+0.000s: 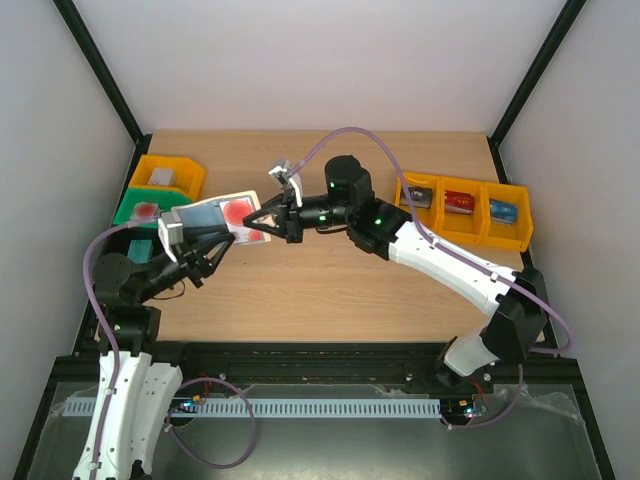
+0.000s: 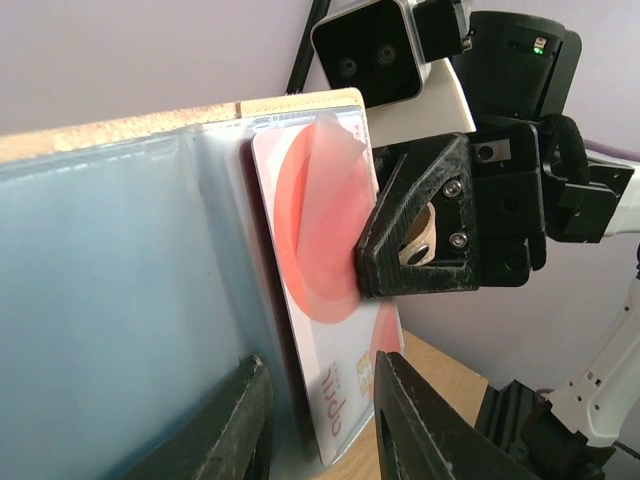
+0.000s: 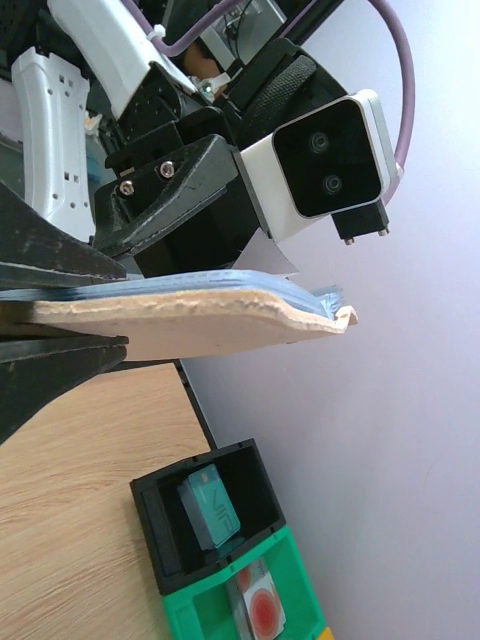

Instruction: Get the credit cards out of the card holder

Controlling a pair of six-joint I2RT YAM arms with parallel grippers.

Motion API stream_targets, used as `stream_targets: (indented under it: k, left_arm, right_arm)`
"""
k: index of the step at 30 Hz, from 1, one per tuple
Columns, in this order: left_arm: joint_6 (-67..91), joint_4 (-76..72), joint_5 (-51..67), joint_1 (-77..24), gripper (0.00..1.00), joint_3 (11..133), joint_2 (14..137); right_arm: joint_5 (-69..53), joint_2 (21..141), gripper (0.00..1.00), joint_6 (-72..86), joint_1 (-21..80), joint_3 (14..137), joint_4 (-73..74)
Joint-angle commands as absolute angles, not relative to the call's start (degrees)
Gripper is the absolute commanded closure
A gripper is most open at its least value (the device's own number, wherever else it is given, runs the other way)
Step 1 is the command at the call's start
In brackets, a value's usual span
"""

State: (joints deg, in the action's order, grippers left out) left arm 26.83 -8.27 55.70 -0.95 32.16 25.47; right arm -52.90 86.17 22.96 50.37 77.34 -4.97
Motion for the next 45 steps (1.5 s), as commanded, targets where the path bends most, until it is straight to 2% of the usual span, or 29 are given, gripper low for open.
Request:
stream_targets:
  k: [1, 8, 15, 19, 24, 27, 29, 32, 34, 38, 41, 45]
  left_arm:
    - [28.3, -11.0, 57.6, -1.7, 0.69, 31.2, 26.1]
    - [40.0, -23.6, 59.2, -2.0, 0.71, 28.2, 26.3]
    - [59.7, -44.5, 61.5, -2.0, 0.78, 26.9, 26.5]
    - [65.1, -50.2, 63.4, -2.0, 0.75, 26.8, 26.7]
    - [64.6, -48.1, 65.7, -2.2, 0.66, 27.5, 27.4]
    - [59.6, -42.1, 66.7, -2.3, 0.65, 29.1, 27.7]
    - [49.5, -32.2, 67.0, -2.3, 0.67, 31.5, 27.6]
    - [23.5, -4.7, 61.4, -2.3, 0.70, 37.2, 28.1]
    - [16.9, 1.6, 56.9, -2.3, 0.74, 38.0, 28.1]
    - [16.6, 1.1, 57.1, -2.3, 0.82, 36.4, 27.4]
    - [21.0, -4.4, 59.5, -2.3, 0.97, 34.9, 26.8]
    - [27.9, -10.6, 63.0, -2.3, 0.98, 33.7, 26.4]
  right_arm:
    - [-58.3, 87.0, 0.98, 24.4, 53.5, 79.3, -14.1]
    - [-54.0, 89.0, 0.98, 22.5, 54.3, 79.2, -14.2]
    - [-57.5, 90.0, 0.98, 24.5, 54.0, 78.7, -17.6]
    - [-59.7, 89.8, 0.98, 27.7, 53.5, 77.4, -21.8]
    - [-60.8, 89.9, 0.98, 28.8, 53.2, 77.5, -22.9]
    - [-57.6, 90.0, 0.98, 26.5, 53.2, 77.8, -18.6]
    - [-53.3, 89.9, 0.98, 23.5, 53.7, 78.6, -14.2]
    - [-49.6, 90.1, 0.98, 18.0, 55.5, 80.8, -8.8]
    - [-51.4, 90.3, 0.98, 16.5, 56.6, 81.4, -8.6]
    - [-50.8, 90.4, 0.98, 14.5, 57.9, 81.7, -8.4]
    - [-50.7, 90.7, 0.98, 14.5, 58.0, 81.5, -8.9]
    - [-52.2, 90.3, 0.98, 14.4, 57.6, 81.1, -8.7]
